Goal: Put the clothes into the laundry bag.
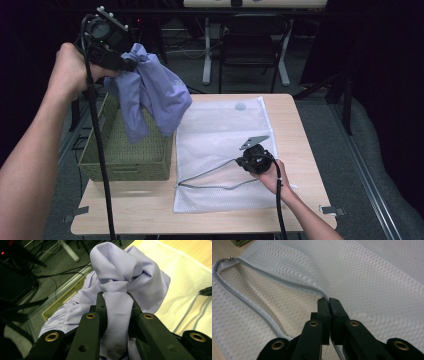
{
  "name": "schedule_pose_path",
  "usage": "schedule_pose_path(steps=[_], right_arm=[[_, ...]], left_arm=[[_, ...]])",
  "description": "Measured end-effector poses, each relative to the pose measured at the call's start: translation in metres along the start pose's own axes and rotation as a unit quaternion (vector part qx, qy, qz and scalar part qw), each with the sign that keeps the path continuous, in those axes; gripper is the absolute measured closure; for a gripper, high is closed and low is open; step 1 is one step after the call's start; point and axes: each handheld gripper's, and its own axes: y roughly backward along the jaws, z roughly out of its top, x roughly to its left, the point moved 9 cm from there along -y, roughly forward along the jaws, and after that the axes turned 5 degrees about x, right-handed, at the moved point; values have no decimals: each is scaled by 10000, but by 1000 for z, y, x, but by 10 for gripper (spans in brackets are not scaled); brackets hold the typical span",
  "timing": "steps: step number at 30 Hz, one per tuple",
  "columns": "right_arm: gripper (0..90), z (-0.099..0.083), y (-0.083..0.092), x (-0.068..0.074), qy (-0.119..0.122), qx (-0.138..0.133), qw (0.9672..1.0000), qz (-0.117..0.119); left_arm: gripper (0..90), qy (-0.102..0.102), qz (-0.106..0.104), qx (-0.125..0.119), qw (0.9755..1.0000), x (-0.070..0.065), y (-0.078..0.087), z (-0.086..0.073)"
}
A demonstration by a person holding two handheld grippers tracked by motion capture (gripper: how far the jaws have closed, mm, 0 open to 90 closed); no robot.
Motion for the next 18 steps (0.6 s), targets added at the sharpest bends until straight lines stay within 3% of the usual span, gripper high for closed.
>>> schedule_pose_path(steps=[8, 18], right_arm=[[881, -1, 0, -1, 2, -2, 10000, 9], [882, -1, 0, -1, -8, 10, 10000, 23]], left_arm=[[784, -362, -327, 1, 9988, -32, -14, 9], [783, -740, -624, -50, 9953, -65, -23, 22]])
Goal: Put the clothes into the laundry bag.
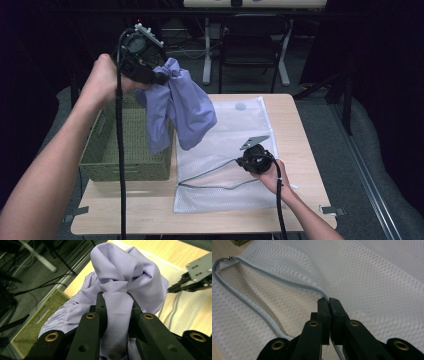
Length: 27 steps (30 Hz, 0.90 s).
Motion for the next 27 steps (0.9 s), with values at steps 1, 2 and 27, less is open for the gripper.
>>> schedule_pose_path(steps=[1, 2, 27], right_arm=[[882, 0, 0, 0, 1, -2, 10000, 3], [882, 0, 1, 0, 29, -15, 10000, -10], [884, -1, 2, -4, -119, -88, 9999, 13]], left_arm=[[783, -14, -34, 18, 10000, -3, -2, 1], [783, -17, -56, 6, 10000, -6, -4, 2], [779, -500, -1112, 256, 9922, -79, -86, -23]])
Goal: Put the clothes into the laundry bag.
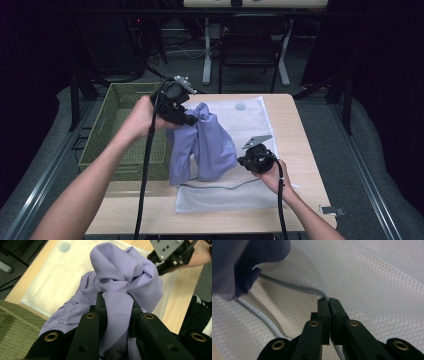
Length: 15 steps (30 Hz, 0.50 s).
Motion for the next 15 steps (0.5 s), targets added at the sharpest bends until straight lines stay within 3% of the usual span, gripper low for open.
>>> schedule_pose_path(steps=[6, 15], right_arm=[[885, -2, -2, -2, -6, 43, 10000, -11], [885, -3, -3, 0, -22, 82, 10000, -1]], left_arm=[[777, -70, -301, 165, 9994, -13, -29, -16], [774, 61, -703, 367, 9968, -35, -87, -49]])
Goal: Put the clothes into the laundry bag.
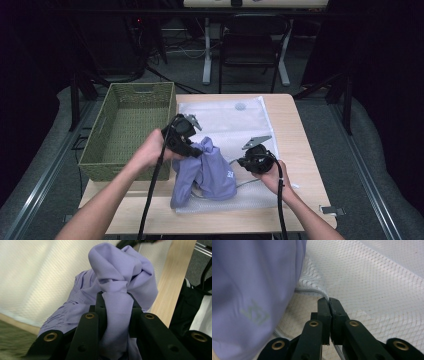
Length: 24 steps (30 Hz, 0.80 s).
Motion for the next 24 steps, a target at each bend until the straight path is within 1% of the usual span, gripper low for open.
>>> schedule_pose_path(steps=[1, 2, 3, 6, 8, 9, 10, 11, 12, 13, 15, 16, 17, 18, 19, 20, 23, 24], right_arm=[[884, -1, -1, 0, 7, 21, 10000, 3], [884, -2, -2, 0, 19, 59, 10000, 7], [884, -4, -3, 0, 46, 87, 10000, 3], [884, -6, -6, 2, 82, 157, 9998, -3], [884, -7, -7, 2, 114, 201, 9997, -4], [884, -6, -7, 2, 137, 191, 9997, -1], [883, -6, -7, 3, 116, 183, 9998, 10], [883, -7, -7, 3, 100, 190, 9998, 23], [883, -7, -7, 3, 93, 197, 9998, 31], [883, -8, -7, 2, 91, 204, 9997, 41], [884, -9, -9, 2, 107, 241, 9996, 58], [884, -10, -9, 2, 117, 256, 9996, 54], [884, -10, -9, 2, 142, 260, 9995, 55], [884, -9, -9, 2, 162, 255, 9995, 46], [884, -8, -9, 2, 144, 245, 9996, 46], [884, -8, -9, 3, 117, 251, 9996, 61], [884, -8, -9, 5, 140, 254, 9996, 45], [884, -8, -9, 5, 150, 253, 9996, 38]], left_arm=[[772, 48, -43, -15, 10000, -1, -9, -3], [769, 101, -102, 63, 9999, -3, -20, -10], [766, 141, -134, 78, 9998, -5, -28, -14], [763, 257, -179, 68, 9995, -7, -48, -25], [762, 365, -380, 10, 9986, -11, -59, -30], [762, 365, -358, 50, 9987, -12, -65, -33], [761, 385, -274, 104, 9988, -12, -70, -36], [759, 402, -240, 110, 9988, -13, -75, -39], [758, 392, -255, 106, 9989, -14, -81, -41], [756, 448, -267, 77, 9986, -15, -87, -44], [748, 403, -163, 158, 9989, -15, -96, -48], [740, 392, -135, 89, 9991, -15, -97, -48], [732, 472, -158, 26, 9988, -17, -99, -49], [717, 430, -126, 8, 9990, -17, -99, -50], [690, 398, -74, -16, 9992, -17, -99, -50], [651, 411, -39, -33, 9991, -17, -98, -50], [440, 448, 42, -99, 9989, -17, -94, -50], [372, 480, 108, -137, 9987, -17, -92, -49]])
